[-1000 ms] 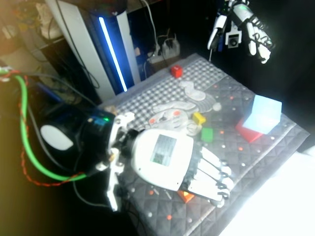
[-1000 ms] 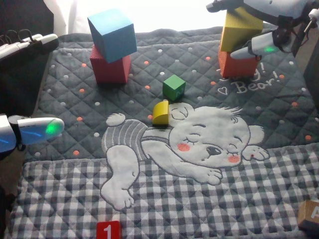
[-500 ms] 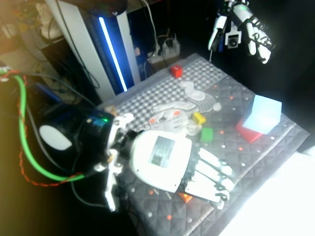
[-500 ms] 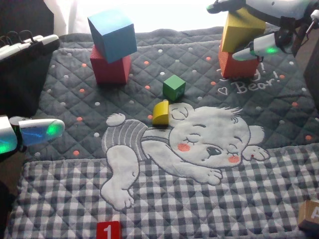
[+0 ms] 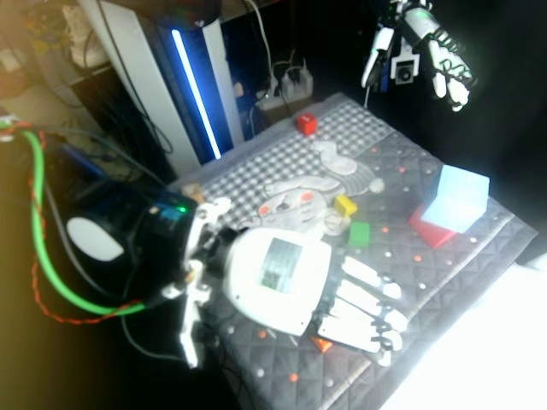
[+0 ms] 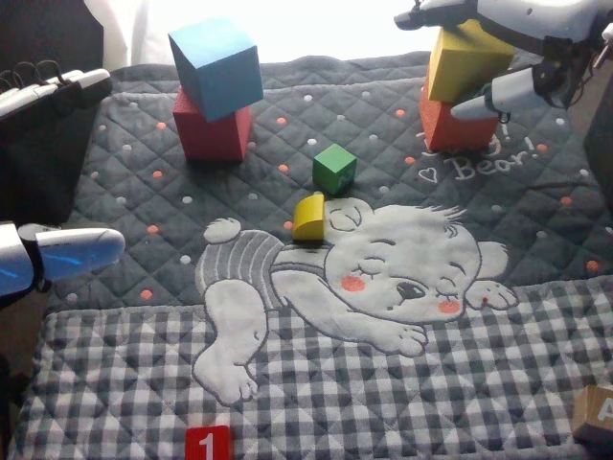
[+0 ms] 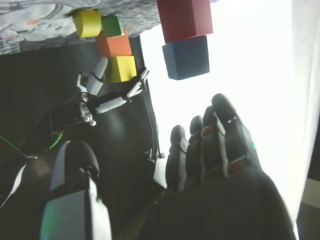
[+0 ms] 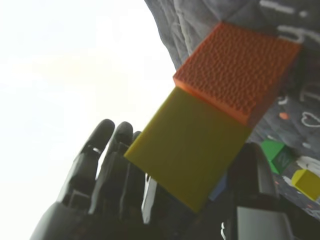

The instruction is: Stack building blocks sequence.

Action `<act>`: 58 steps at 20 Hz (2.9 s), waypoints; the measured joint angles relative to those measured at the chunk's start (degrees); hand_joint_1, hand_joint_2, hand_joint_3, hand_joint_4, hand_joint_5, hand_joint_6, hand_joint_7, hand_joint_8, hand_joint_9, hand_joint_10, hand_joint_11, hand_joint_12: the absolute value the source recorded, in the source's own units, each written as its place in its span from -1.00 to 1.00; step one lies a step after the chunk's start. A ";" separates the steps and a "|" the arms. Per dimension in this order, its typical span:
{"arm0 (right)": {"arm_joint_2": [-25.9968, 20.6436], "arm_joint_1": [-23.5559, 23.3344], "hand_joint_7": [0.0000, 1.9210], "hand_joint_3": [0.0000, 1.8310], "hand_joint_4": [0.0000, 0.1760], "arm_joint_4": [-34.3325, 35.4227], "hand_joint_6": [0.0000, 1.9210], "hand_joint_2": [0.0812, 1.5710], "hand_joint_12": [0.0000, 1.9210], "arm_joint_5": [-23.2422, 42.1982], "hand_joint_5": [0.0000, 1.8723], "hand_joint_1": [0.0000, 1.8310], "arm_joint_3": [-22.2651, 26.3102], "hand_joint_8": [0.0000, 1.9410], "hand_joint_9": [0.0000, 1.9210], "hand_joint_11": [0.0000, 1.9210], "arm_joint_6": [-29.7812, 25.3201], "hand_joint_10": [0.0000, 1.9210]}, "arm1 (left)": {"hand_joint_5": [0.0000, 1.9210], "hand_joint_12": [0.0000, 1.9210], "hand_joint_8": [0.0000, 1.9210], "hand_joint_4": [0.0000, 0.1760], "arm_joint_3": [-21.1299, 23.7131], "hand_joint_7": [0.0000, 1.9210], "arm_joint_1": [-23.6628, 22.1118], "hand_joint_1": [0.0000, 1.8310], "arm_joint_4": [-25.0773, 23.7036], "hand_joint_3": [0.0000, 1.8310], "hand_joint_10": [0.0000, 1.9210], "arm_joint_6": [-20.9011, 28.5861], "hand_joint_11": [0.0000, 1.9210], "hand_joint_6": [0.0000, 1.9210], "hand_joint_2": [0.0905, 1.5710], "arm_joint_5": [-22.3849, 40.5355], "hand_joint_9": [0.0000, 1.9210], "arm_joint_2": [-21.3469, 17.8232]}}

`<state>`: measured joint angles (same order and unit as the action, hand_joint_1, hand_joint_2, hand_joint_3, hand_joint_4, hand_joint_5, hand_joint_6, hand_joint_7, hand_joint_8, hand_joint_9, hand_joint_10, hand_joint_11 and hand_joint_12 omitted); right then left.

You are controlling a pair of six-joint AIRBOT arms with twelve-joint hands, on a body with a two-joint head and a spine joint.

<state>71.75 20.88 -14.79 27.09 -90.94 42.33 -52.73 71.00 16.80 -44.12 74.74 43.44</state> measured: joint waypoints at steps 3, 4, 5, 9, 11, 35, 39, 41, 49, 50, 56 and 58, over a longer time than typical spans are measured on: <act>0.00 0.00 -0.74 -1.00 0.78 -0.07 -1.00 0.26 -0.13 -0.13 -0.65 0.08 0.00 -1.00 -0.71 -1.00 0.07 -1.00 | -0.72 -0.06 -1.00 -0.44 0.00 -0.81 0.00 -0.25 -0.04 -1.00 -0.99 0.02 -1.00 -1.00 0.18 -0.02 -0.82 0.04; 0.00 0.02 -0.74 -1.00 0.87 -0.22 -1.00 0.26 -0.15 -0.31 -0.66 0.07 0.00 -1.00 -0.72 -1.00 0.17 -1.00 | -0.72 -0.04 -1.00 -0.41 0.00 -0.82 0.00 -0.25 0.00 -1.00 -0.99 0.00 -1.00 -1.00 0.17 0.00 -0.82 0.04; 0.00 0.07 -0.74 -1.00 0.92 -0.22 -1.00 0.27 0.00 -0.39 -0.69 0.05 0.00 -1.00 -0.69 -1.00 0.20 -0.99 | -0.72 -0.01 -1.00 -0.39 0.00 -0.81 0.00 -0.26 0.00 -1.00 -0.99 0.00 -1.00 -1.00 0.17 -0.02 -0.80 0.04; 0.00 0.13 -1.00 -1.00 1.00 -0.33 -1.00 0.23 -0.26 -0.74 -0.98 0.00 0.00 -1.00 -0.96 -1.00 0.42 -1.00 | -0.73 -0.05 -1.00 -0.46 0.00 -0.81 0.00 -0.24 0.00 -1.00 -1.00 0.02 -1.00 -1.00 0.18 -0.02 -0.82 0.04; 0.00 0.17 -1.00 -1.00 1.00 -0.48 -1.00 0.21 -0.32 -0.94 -1.00 -0.04 0.00 -1.00 -0.98 -1.00 0.66 -1.00 | -0.73 -0.08 -1.00 -0.45 0.00 -0.81 0.00 -0.23 0.00 -1.00 -1.00 0.00 -1.00 -1.00 0.17 0.00 -0.82 0.04; -3.89 -0.74 -1.00 -1.00 1.00 1.99 -1.00 0.02 -1.00 4.22 -1.00 -0.36 6.12 -1.00 -1.00 -1.00 9.44 -1.00 | -0.78 -0.08 -1.00 -0.10 -0.11 -0.79 0.00 -0.27 0.72 -1.00 -1.00 0.02 -1.00 -1.00 0.17 -0.09 -0.81 0.68; -9.75 -0.72 -1.00 -0.99 1.00 2.91 -1.00 0.08 -1.00 11.04 -1.00 -0.32 11.80 -1.00 -1.00 -1.00 9.44 -1.00 | -0.78 -0.24 -1.00 0.03 -0.11 -0.81 0.00 -0.27 1.14 -1.00 -1.00 0.02 -1.00 -1.00 0.18 0.33 -0.85 0.74; -13.90 0.98 -1.00 -0.99 1.00 5.01 -1.00 0.07 -1.00 18.36 -1.00 -0.37 15.65 -1.00 -1.00 -1.00 9.77 -1.00 | -0.80 -0.35 -1.00 0.22 -0.11 -0.83 0.00 -0.28 1.46 -1.00 -1.00 0.02 -1.00 -1.00 0.19 1.22 -0.87 0.74; -23.02 34.32 -1.00 -1.00 1.00 24.39 -1.00 -0.01 -1.00 60.06 -1.00 -0.10 32.33 -1.00 -1.00 -1.00 11.82 -1.00 | -1.00 0.05 -1.00 0.55 2.08 -0.99 1.16 -0.48 2.54 -1.00 -1.00 0.02 -1.00 -1.00 0.14 14.03 -0.90 1.31; -23.04 37.27 -1.00 -1.00 1.00 25.86 -1.00 0.00 -1.00 64.65 -1.00 -0.21 33.68 -1.00 -1.00 -1.00 11.82 -1.00 | -1.00 0.10 -1.00 0.72 2.12 -1.00 1.49 -0.51 3.02 -1.00 -1.00 0.11 -1.00 -1.00 0.16 15.91 -0.92 2.08; -20.31 46.56 -1.00 -0.99 0.40 29.31 -1.00 0.36 -1.00 64.74 -0.99 -0.35 33.42 -1.00 -1.00 -1.00 0.92 -1.00 | -1.00 -0.36 -1.00 -1.00 -0.42 -0.99 -0.24 -0.75 3.02 -0.99 -1.00 7.43 -1.00 -1.00 0.55 16.50 -0.88 6.40; -20.61 45.70 -1.00 -0.99 0.01 29.03 -1.00 0.56 -1.00 65.46 -0.88 -0.97 33.42 -1.00 -1.00 -1.00 0.81 -1.00 | -0.88 -0.25 -0.99 -0.51 -0.48 -0.95 -2.12 -0.81 2.32 -1.00 -1.00 7.72 -1.00 -0.98 0.71 17.03 -0.86 6.40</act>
